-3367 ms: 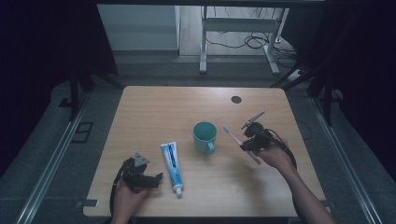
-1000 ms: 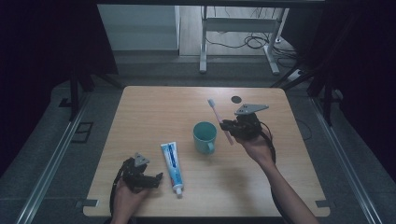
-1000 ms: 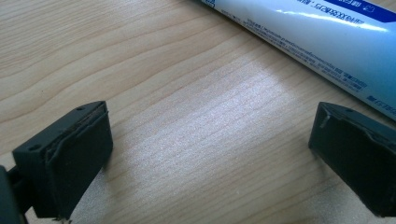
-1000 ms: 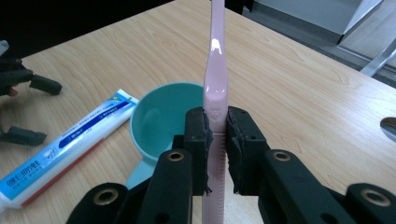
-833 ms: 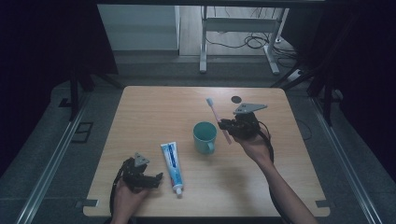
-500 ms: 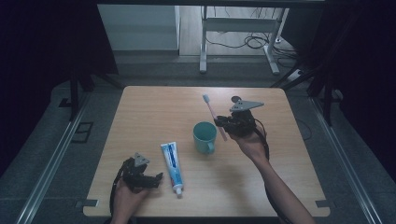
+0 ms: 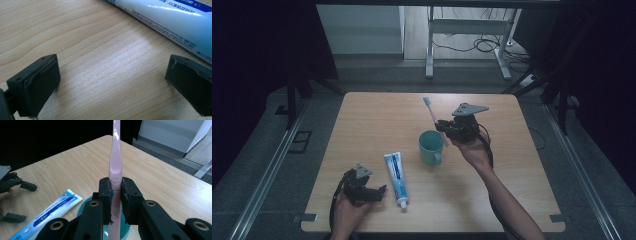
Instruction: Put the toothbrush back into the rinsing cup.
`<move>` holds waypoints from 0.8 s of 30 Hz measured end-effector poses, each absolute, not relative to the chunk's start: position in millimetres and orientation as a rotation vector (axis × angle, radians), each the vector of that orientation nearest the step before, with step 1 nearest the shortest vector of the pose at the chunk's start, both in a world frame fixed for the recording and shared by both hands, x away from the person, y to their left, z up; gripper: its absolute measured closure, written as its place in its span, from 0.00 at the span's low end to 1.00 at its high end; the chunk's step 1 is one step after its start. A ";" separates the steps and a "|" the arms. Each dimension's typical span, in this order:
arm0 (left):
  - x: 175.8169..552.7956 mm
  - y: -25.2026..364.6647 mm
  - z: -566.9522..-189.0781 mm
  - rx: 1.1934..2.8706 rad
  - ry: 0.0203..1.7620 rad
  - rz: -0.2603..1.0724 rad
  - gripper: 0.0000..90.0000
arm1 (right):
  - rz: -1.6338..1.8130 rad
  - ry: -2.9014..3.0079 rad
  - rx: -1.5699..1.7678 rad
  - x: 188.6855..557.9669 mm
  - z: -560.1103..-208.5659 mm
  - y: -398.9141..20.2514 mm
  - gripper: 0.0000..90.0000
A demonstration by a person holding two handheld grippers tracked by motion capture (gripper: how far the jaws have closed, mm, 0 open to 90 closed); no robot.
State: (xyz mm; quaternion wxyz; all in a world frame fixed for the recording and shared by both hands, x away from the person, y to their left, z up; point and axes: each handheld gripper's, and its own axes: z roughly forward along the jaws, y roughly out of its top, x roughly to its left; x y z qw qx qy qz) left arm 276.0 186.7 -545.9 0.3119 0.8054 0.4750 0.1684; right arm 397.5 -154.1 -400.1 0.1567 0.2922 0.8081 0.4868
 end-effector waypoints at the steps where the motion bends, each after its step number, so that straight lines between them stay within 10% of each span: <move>1: 276.0 186.7 -545.9 2.125 1.253 0.444 0.00 | 1.396 2.312 0.837 397.9 -399.7 -153.2 0.87; 24: 276.0 186.7 -545.9 2.125 1.253 0.444 0.00 | 1.406 2.324 0.829 405.6 -412.5 -132.9 0.87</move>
